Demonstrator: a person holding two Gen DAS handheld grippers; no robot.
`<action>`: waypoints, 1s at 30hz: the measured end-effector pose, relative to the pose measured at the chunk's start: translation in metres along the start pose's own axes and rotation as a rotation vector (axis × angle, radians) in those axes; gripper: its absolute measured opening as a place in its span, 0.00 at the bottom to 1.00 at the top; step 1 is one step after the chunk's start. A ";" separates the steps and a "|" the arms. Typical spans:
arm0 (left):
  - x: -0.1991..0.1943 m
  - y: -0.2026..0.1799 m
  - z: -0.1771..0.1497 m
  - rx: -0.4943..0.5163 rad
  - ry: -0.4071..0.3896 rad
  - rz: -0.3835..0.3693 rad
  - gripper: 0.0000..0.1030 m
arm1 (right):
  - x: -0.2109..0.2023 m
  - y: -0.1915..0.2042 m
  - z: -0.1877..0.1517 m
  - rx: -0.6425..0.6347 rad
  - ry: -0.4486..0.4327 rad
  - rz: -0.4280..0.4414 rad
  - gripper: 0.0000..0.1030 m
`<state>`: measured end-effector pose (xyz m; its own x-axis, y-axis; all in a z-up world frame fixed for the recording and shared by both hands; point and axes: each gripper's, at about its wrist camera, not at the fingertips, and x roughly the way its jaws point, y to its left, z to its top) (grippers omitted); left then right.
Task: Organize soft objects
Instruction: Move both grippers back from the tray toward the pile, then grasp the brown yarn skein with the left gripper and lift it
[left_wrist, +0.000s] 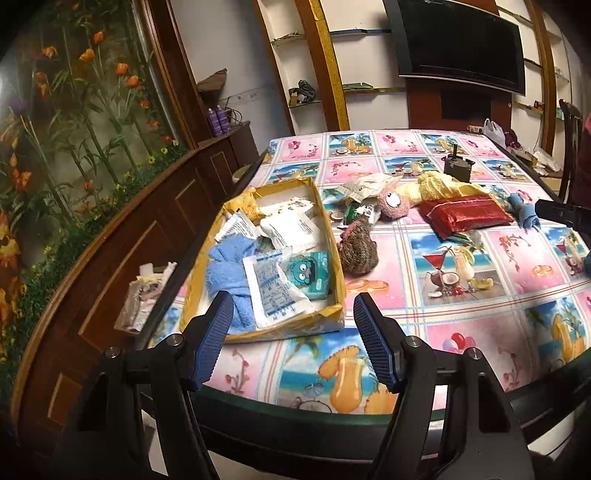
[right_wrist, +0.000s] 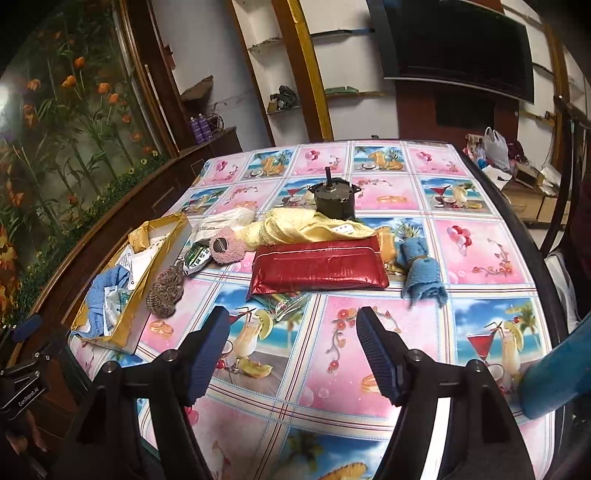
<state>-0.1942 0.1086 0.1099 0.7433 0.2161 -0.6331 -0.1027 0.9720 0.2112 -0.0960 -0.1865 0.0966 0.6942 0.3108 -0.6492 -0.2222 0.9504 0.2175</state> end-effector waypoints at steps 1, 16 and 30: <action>0.001 0.002 -0.001 -0.009 0.011 -0.019 0.66 | -0.002 -0.001 -0.001 0.003 -0.002 0.002 0.69; 0.060 -0.025 0.036 -0.038 0.054 -0.366 0.66 | 0.031 -0.041 0.001 0.092 0.045 -0.025 0.69; 0.171 -0.058 0.070 0.126 0.198 -0.350 0.66 | 0.086 -0.042 0.010 0.107 0.049 0.037 0.69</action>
<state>-0.0147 0.0828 0.0416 0.5767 -0.0996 -0.8109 0.2239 0.9738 0.0396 -0.0202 -0.2001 0.0389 0.6519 0.3480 -0.6738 -0.1706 0.9330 0.3169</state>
